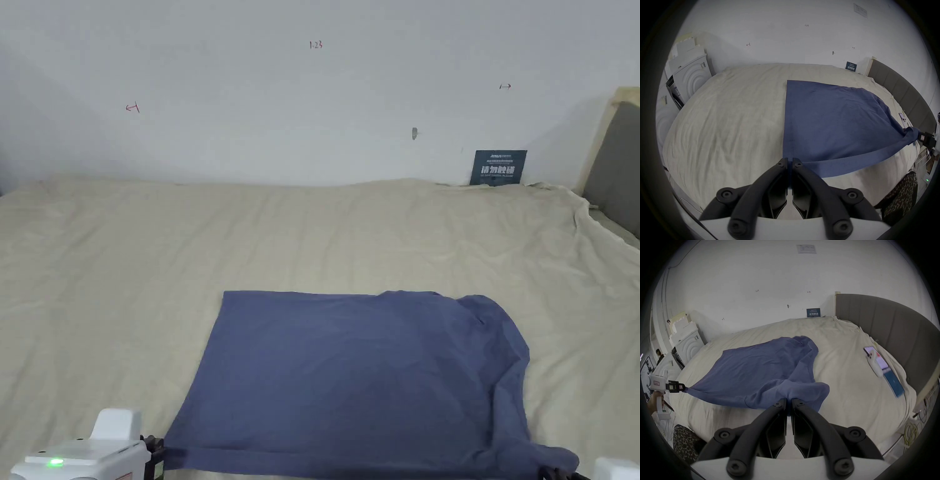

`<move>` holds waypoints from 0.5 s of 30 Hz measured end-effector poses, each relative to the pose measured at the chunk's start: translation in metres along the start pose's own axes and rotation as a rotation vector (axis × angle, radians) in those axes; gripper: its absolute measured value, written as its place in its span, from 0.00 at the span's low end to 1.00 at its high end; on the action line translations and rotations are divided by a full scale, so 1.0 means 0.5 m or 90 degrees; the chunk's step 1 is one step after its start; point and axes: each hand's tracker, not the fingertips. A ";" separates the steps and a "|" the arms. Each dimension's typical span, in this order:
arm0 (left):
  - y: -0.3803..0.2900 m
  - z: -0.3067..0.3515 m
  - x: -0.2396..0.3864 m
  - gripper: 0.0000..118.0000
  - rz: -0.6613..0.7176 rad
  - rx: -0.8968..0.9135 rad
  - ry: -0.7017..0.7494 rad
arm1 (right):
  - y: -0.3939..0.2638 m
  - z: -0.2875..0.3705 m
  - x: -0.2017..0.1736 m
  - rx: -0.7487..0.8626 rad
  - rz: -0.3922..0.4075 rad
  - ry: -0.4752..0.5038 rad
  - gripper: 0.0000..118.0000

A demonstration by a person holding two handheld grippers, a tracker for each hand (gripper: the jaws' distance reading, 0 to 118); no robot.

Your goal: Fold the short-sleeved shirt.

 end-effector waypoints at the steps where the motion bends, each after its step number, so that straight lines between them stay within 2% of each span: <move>1: -0.014 0.008 -0.004 0.02 -0.002 -0.006 0.003 | -0.015 0.011 0.001 -0.005 -0.003 -0.004 0.03; 7: -0.089 0.024 -0.015 0.02 0.020 -0.030 0.006 | -0.087 0.039 0.005 -0.035 -0.025 -0.007 0.03; 12: -0.129 0.007 -0.002 0.02 -0.001 -0.051 0.025 | -0.120 0.021 0.019 -0.065 -0.031 -0.020 0.03; 15: -0.148 -0.016 0.000 0.02 -0.001 -0.074 0.035 | -0.142 -0.009 0.032 -0.100 -0.038 -0.053 0.03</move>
